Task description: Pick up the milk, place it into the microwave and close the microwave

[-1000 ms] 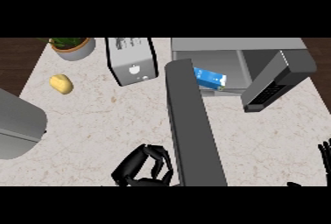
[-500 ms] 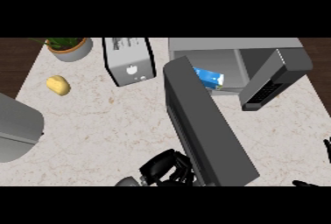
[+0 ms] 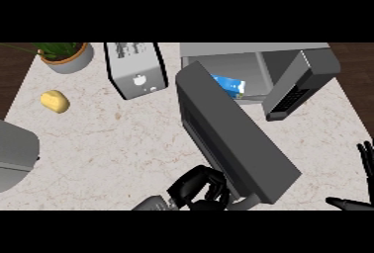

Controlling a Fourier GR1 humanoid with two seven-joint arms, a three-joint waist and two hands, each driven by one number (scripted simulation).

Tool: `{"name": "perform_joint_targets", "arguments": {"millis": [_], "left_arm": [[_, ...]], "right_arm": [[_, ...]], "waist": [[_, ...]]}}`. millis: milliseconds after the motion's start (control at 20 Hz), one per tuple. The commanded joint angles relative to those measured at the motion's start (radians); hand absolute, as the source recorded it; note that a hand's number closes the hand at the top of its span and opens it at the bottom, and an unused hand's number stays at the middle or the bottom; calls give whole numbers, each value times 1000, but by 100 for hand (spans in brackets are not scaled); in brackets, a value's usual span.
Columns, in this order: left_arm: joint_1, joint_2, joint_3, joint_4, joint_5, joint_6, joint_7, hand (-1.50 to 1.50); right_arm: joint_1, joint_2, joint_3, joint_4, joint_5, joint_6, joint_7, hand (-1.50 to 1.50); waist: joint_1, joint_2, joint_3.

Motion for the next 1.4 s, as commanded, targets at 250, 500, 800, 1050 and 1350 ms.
{"name": "perform_joint_targets", "arguments": {"millis": [250, 500, 800, 1050, 1350], "left_arm": [[-140, -28, -112, -25, 182, 175, 12, 150], [-230, -28, -104, -1, 251, 230, 32, 150], [-365, -29, -68, 25, 281, 303, -9, 150], [-450, -29, -49, 60, 333, 333, 0, 150], [-559, -29, -11, 113, 387, 349, 9, 150]], "right_arm": [[-29, -16, 50, -109, -35, 98, 15, -150], [-20, -18, 82, -164, -48, 109, 45, -150], [-60, -53, 106, -211, -67, 128, 93, -150], [-100, -82, 110, -247, -81, 122, 130, -150], [-152, -87, 116, -276, -126, 142, 168, -150]], "waist": [[-77, 10, -4], [-124, 15, -4], [-166, 26, -3], [-212, 40, -1], [-245, 55, 2]]}}
